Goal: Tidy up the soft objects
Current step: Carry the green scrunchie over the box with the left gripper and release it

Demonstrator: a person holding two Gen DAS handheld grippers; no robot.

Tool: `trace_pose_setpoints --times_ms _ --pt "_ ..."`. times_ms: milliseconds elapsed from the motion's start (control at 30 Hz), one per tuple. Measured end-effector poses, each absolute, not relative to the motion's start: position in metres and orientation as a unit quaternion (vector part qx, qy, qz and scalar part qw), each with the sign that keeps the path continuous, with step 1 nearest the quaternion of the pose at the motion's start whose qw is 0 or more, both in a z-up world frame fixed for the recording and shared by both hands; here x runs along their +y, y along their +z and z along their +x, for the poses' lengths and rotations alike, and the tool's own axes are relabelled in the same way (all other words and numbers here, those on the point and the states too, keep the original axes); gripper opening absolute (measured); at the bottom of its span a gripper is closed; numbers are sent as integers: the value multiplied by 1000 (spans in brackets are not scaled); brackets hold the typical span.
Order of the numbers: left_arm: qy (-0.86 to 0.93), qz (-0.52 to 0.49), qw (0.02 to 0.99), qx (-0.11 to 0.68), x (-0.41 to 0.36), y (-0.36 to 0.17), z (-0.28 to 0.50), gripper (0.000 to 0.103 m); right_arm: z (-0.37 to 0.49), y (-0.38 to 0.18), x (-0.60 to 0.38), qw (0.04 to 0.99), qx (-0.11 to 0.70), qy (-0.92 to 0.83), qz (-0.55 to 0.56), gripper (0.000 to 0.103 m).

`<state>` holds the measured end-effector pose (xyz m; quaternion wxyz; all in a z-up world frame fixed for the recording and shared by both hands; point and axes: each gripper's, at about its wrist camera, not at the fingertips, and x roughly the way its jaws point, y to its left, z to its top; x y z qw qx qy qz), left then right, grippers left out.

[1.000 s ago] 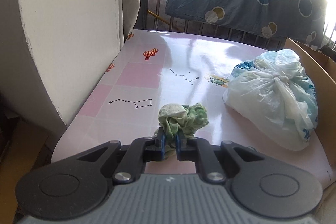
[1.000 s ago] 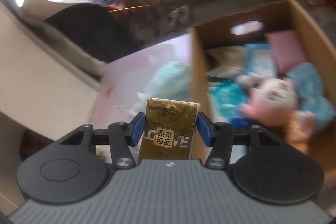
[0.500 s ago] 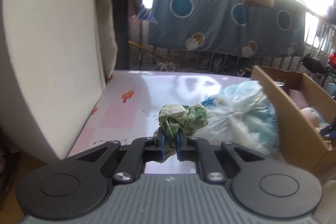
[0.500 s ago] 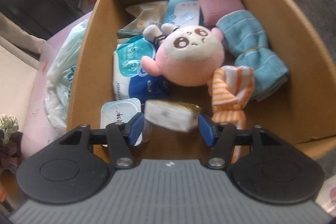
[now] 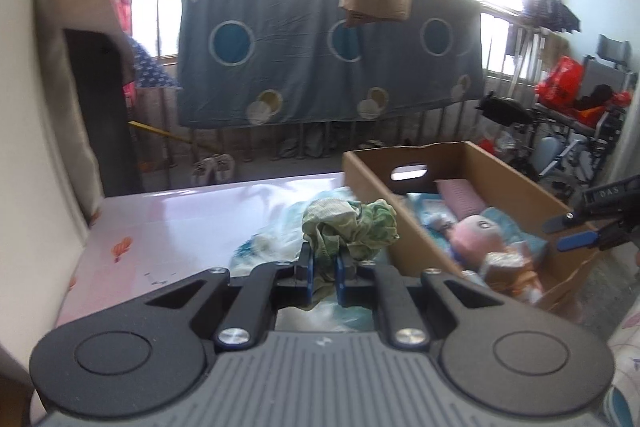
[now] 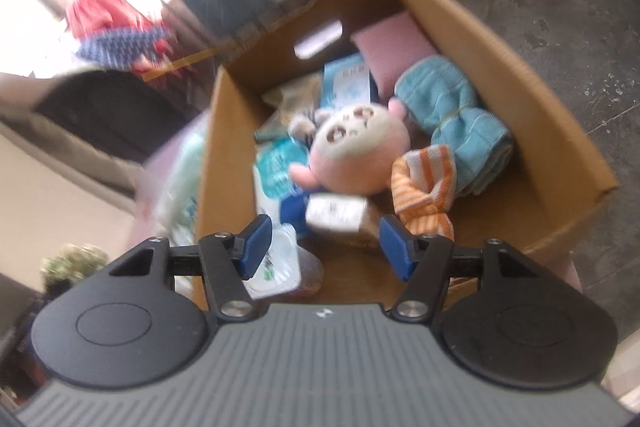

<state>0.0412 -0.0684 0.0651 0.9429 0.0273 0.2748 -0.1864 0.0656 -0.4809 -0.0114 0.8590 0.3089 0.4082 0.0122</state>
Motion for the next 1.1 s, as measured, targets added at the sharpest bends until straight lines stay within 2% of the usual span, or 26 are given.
trace_pose_setpoints --times_ms 167,433,633,767,933,1100 --pt "-221 35 935 275 -104 64 40 11 83 -18 -486 852 400 21 337 59" --pt "-220 53 929 292 -113 51 36 11 134 -55 -481 825 447 30 344 57" --pt "-214 57 928 300 -109 48 39 11 112 -61 -475 801 495 66 329 58" --pt "-229 65 925 295 -120 52 41 11 84 -32 -481 828 462 72 311 57" --pt "-280 63 910 298 -153 59 49 11 52 4 -497 846 399 76 345 59" --pt "-340 49 876 339 -206 59 74 11 3 37 -514 874 319 33 365 62"
